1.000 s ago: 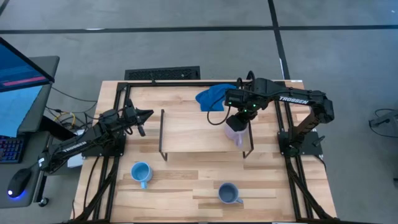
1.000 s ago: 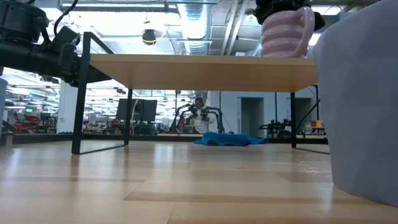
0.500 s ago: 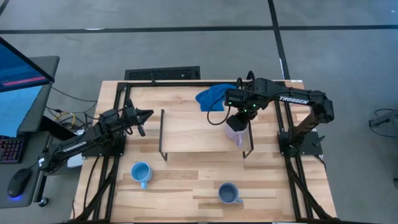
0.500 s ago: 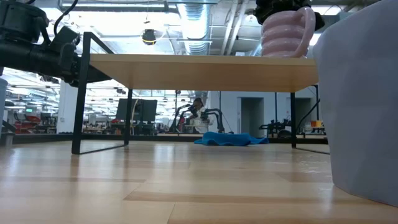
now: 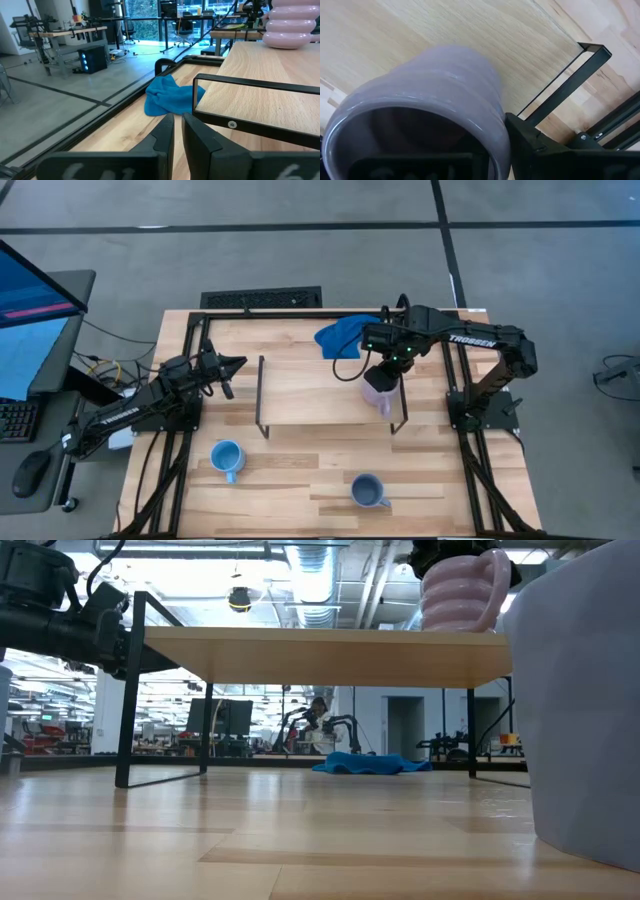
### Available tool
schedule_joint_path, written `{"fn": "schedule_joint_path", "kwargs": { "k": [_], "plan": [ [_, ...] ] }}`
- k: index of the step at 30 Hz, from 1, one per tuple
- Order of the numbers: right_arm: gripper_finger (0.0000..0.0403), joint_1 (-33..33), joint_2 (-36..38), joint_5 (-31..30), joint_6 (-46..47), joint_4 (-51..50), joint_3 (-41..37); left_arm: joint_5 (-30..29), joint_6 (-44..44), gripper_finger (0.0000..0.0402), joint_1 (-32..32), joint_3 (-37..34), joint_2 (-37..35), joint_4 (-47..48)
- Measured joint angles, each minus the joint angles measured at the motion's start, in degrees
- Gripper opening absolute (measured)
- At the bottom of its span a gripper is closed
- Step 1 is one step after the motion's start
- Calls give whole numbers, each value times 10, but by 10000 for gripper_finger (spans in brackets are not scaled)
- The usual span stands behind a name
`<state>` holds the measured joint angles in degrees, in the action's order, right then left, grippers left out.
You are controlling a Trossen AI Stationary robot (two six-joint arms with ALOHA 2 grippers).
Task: Stack small to large cups/mugs on shelf
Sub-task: Put the violet mug on the shelf
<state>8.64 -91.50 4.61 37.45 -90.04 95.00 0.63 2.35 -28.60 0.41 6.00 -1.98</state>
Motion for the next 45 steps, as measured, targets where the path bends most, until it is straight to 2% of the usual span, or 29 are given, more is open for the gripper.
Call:
{"fn": "schedule_joint_path", "kwargs": {
  "k": [16,30,36,39,45],
  "plan": [
    [74,0,0,0,0,0,0,0,0,27,0,0,0,0],
    [192,0,0,1,-2,0,5,0,0,27,0,0,0,0],
    [210,7,0,-3,0,0,32,0,0,27,0,0,0,0],
    [212,15,0,-34,4,0,52,0,0,27,0,0,0,0],
    [211,30,2,-33,-1,1,99,0,0,27,0,0,0,0]
  ]
}}
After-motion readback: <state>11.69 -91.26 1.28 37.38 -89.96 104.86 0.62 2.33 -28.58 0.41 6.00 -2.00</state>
